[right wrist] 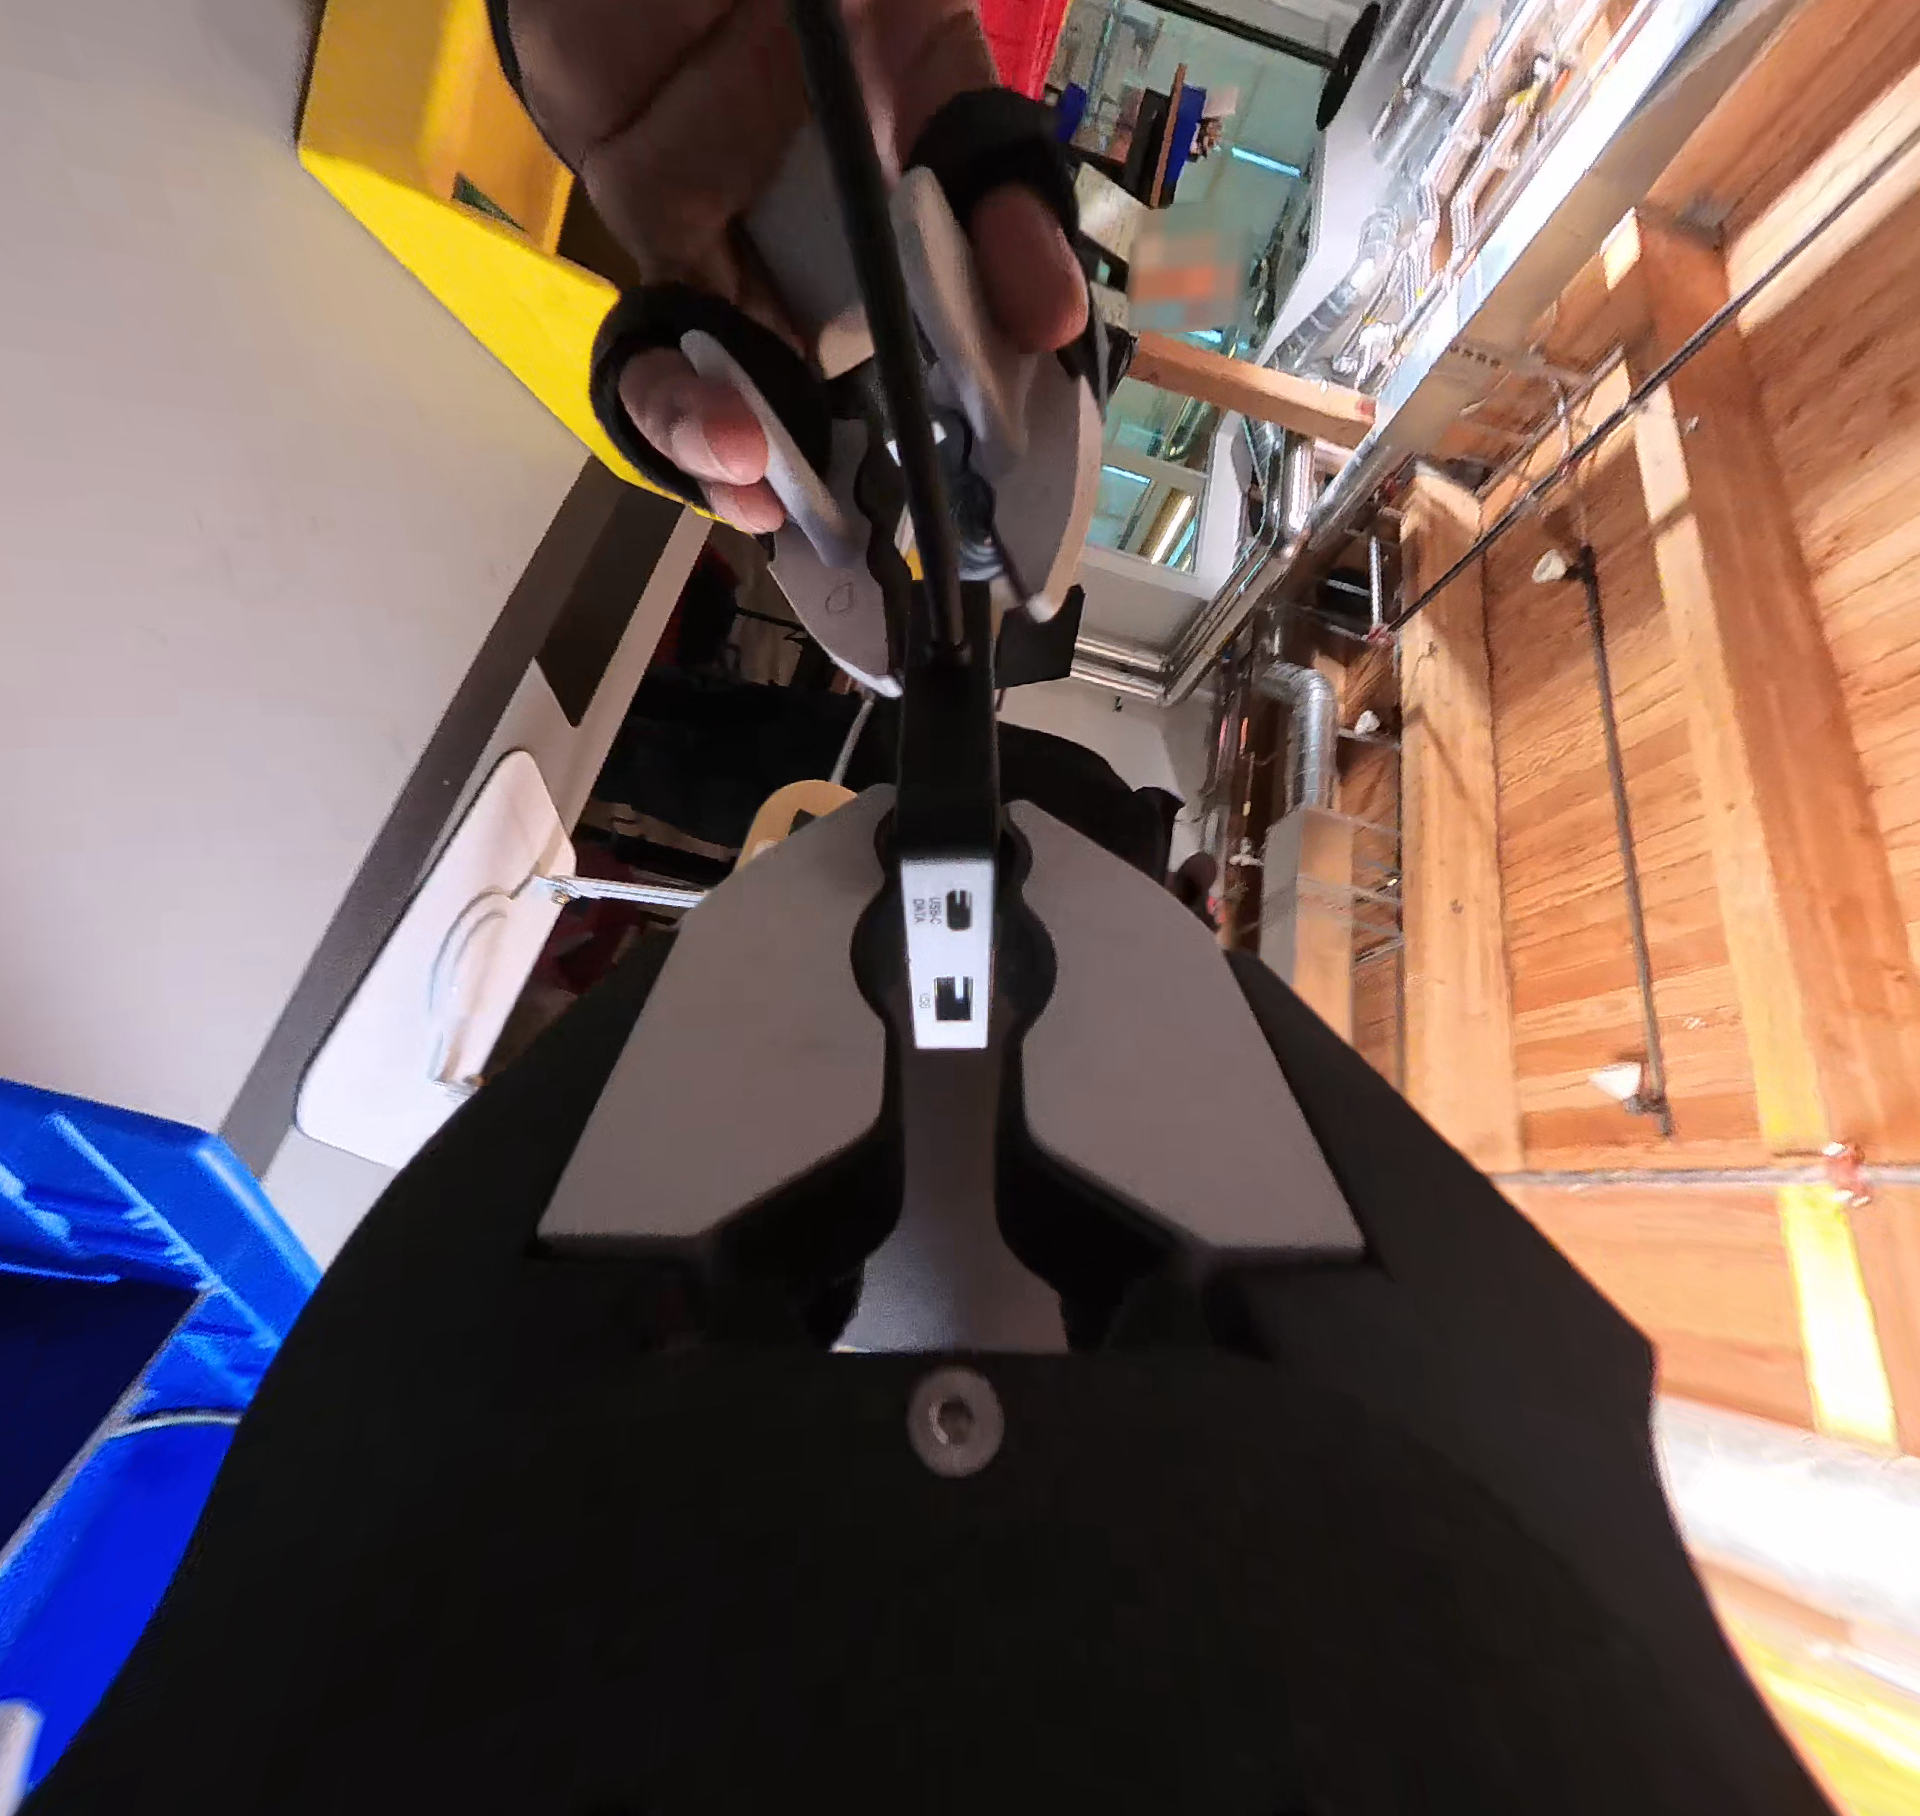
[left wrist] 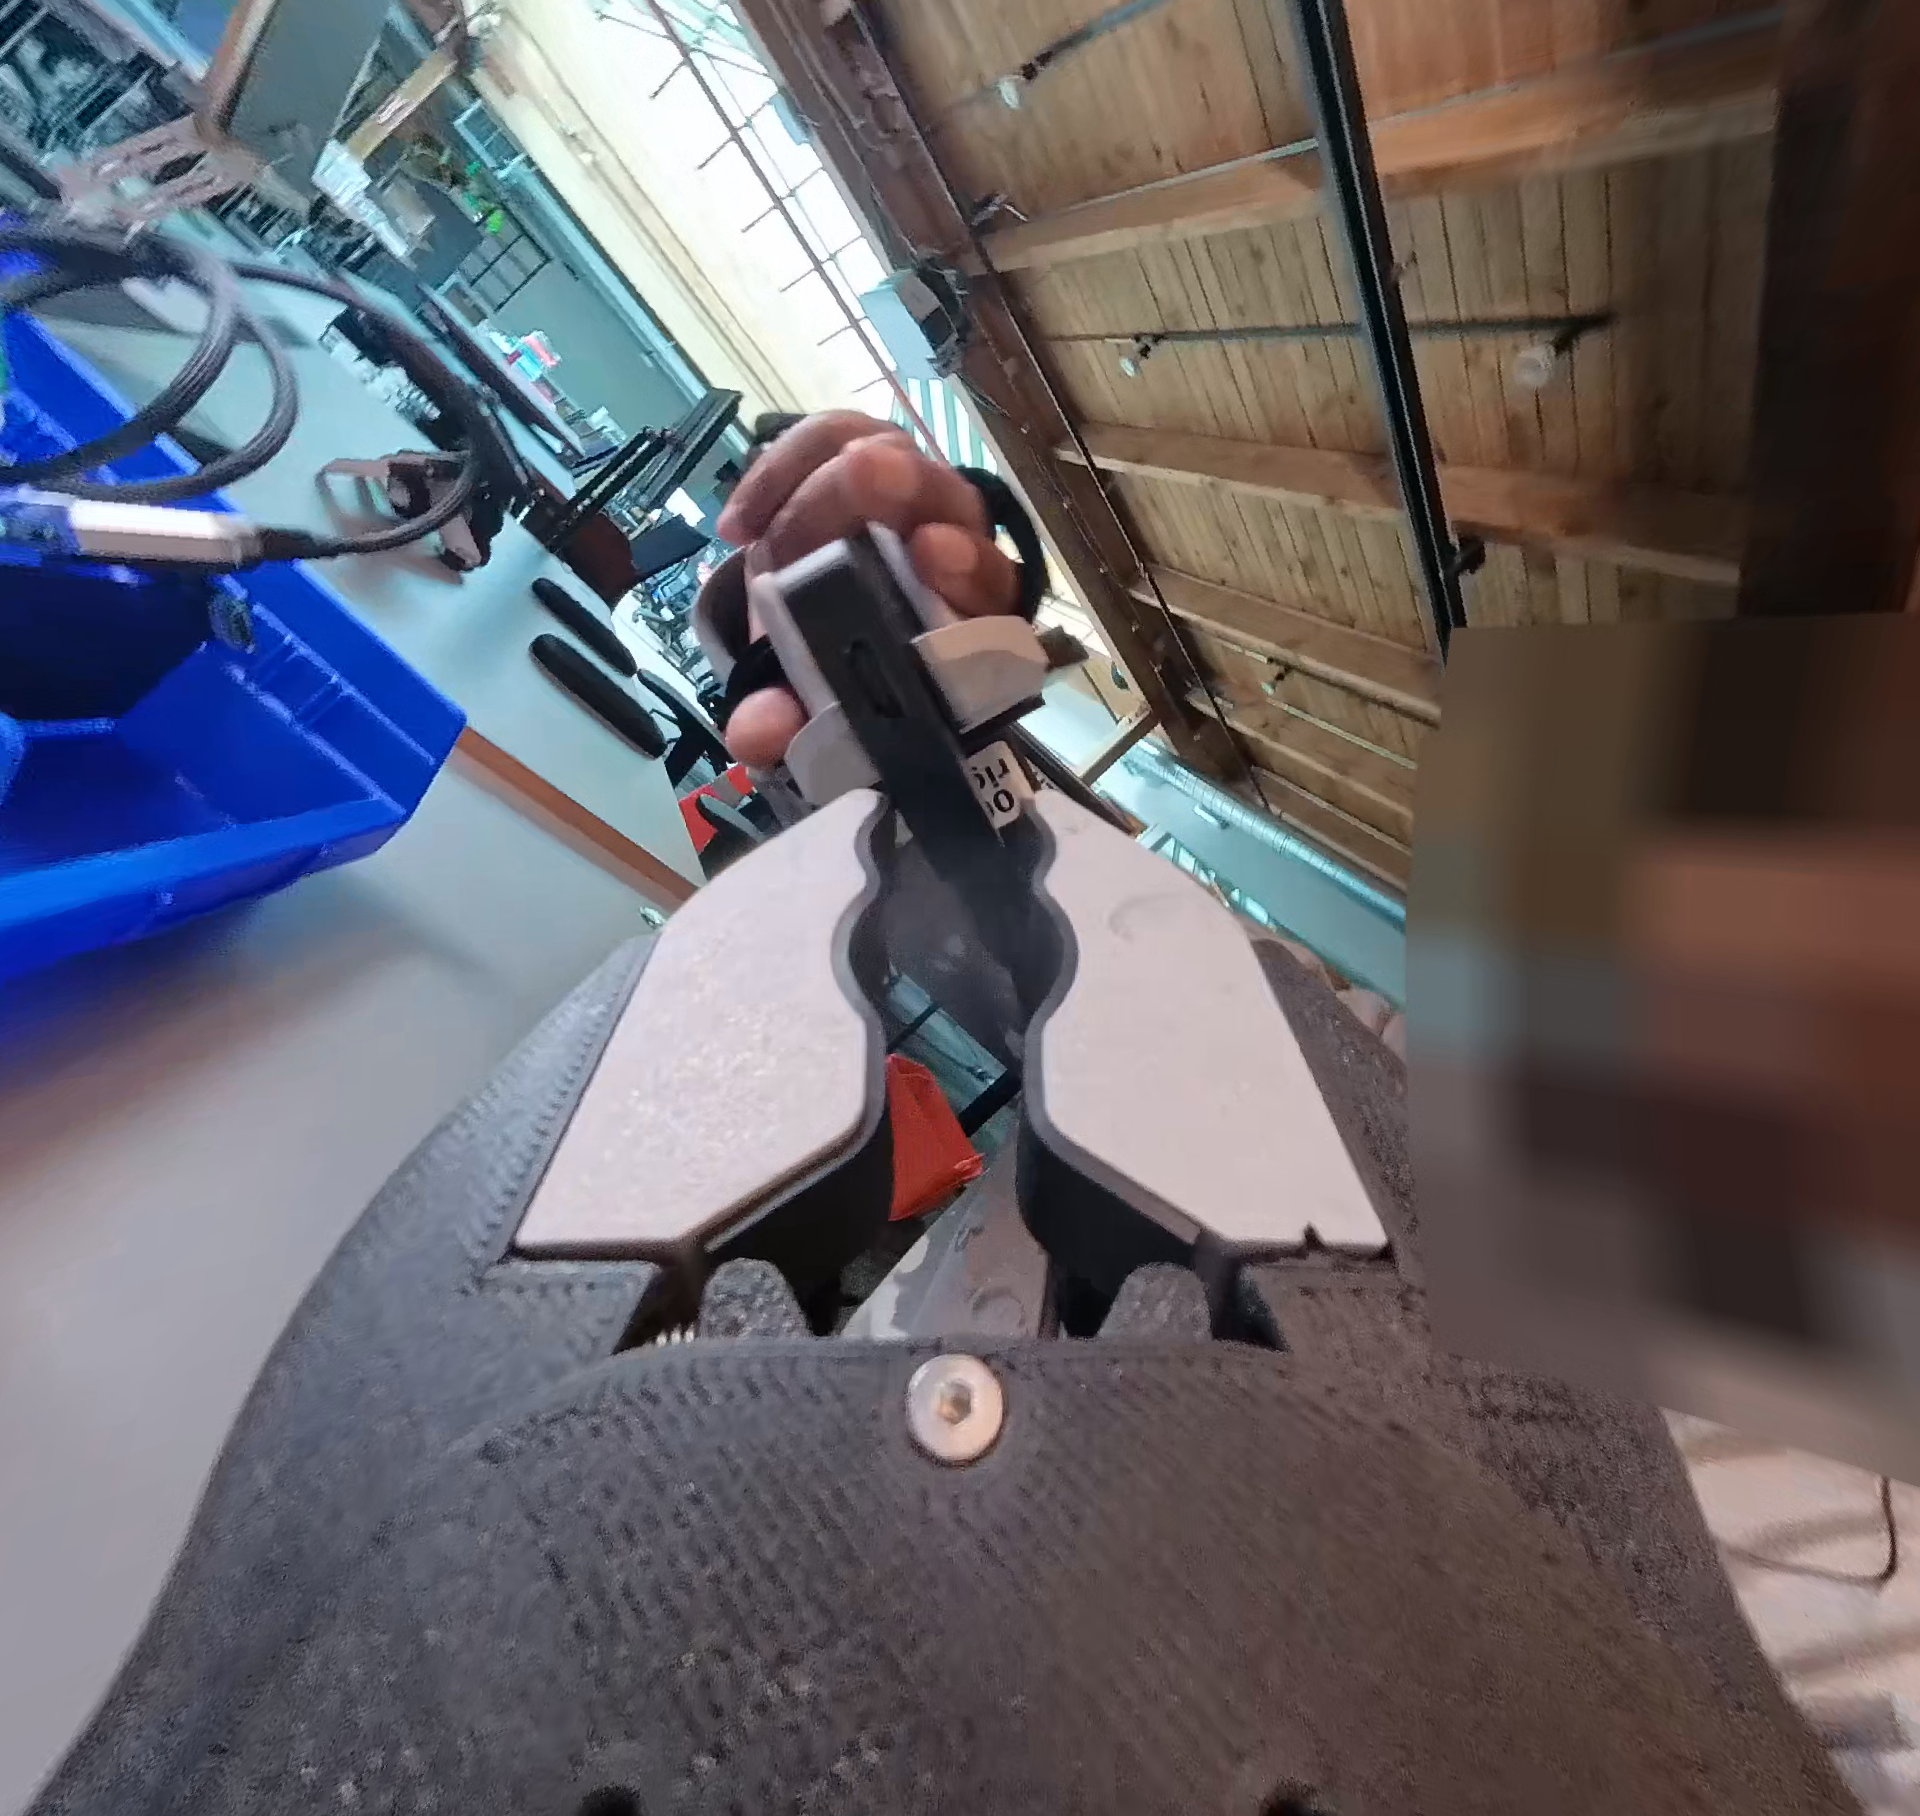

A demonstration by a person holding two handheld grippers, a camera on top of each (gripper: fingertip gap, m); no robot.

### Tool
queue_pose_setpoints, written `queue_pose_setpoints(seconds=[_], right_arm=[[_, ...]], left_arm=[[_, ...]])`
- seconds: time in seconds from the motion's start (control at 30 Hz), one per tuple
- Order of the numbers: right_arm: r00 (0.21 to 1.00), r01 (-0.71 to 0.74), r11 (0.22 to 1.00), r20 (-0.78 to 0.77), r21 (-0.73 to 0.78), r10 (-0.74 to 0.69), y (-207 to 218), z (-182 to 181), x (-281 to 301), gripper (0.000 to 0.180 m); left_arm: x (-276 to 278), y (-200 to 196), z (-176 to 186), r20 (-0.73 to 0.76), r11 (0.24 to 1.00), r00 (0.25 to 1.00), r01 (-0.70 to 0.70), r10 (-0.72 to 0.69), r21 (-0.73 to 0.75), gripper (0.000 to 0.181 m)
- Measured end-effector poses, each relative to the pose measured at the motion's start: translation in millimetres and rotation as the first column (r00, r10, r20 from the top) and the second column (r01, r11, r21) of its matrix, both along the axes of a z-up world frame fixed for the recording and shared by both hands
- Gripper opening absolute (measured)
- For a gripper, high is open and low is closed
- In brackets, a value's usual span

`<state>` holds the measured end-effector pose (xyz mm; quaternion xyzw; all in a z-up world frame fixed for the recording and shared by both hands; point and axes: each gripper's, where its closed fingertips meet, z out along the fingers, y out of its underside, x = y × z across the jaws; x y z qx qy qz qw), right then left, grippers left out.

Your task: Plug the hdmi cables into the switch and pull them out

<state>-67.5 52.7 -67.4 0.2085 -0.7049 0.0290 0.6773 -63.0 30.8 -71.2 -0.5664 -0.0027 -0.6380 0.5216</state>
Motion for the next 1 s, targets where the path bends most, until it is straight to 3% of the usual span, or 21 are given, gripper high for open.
queue_pose_setpoints(seconds=[0.1,0.17,0.23,0.33,0.43,0.53,0.6,0.83,0.9,1.0], right_arm=[[0.995,0.054,0.976,0.088,-0.213,-0.036,9.2,10.7,9.4,0.013],[0.980,0.106,0.893,0.198,-0.436,-0.020,19.8,16.9,16.4,0.013],[0.959,0.136,0.706,0.272,-0.695,0.084,27.0,27.5,23.9,0.014],[0.916,0.164,0.334,0.269,-0.928,0.299,33.1,43.6,29.6,0.014],[0.905,0.174,0.060,0.183,-0.983,0.385,42.7,54.1,20.9,0.014],[0.884,0.201,-0.168,0.104,-0.965,0.456,43.6,56.1,9.7,0.013],[0.880,0.200,-0.223,0.076,-0.954,0.468,37.9,47.4,4.9,0.013],[0.782,0.366,-0.212,0.177,-0.906,0.598,-0.7,-16.9,-4.5,0.013],[0.773,0.380,-0.184,0.202,-0.907,0.602,-3.4,-24.9,-7.3,0.013],[0.755,0.393,-0.205,0.188,-0.896,0.628,0.9,-25.4,-6.1,0.013]], left_arm=[[-15.8,-18.5,21.9,-0.021,0.990,0.998,-0.049,0.052,0.130,0.028],[-40.6,-26.7,31.9,-0.062,0.962,0.976,-0.195,0.210,0.191,0.028],[-64.0,-34.7,36.7,-0.135,0.900,0.909,-0.351,0.394,0.259,0.025],[-77.6,-41.4,38.4,-0.261,0.815,0.788,-0.462,0.558,0.350,0.013],[-76.4,-33.4,28.2,-0.428,0.775,0.647,-0.499,0.631,0.388,0.006],[-80.5,-26.3,21.8,-0.553,0.710,0.456,-0.548,0.697,0.442,0.000],[-84.4,-27.4,23.1,-0.601,0.672,0.348,-0.569,0.719,0.474,0.000],[-110.9,-46.5,43.3,-0.598,0.464,-0.019,-0.610,0.801,0.642,0.000],[-122.8,-54.3,46.4,-0.597,0.414,-0.086,-0.642,0.798,0.646,0.000],[-143.3,-70.3,48.8,-0.609,0.362,-0.140,-0.693,0.781,0.623,0.000]])
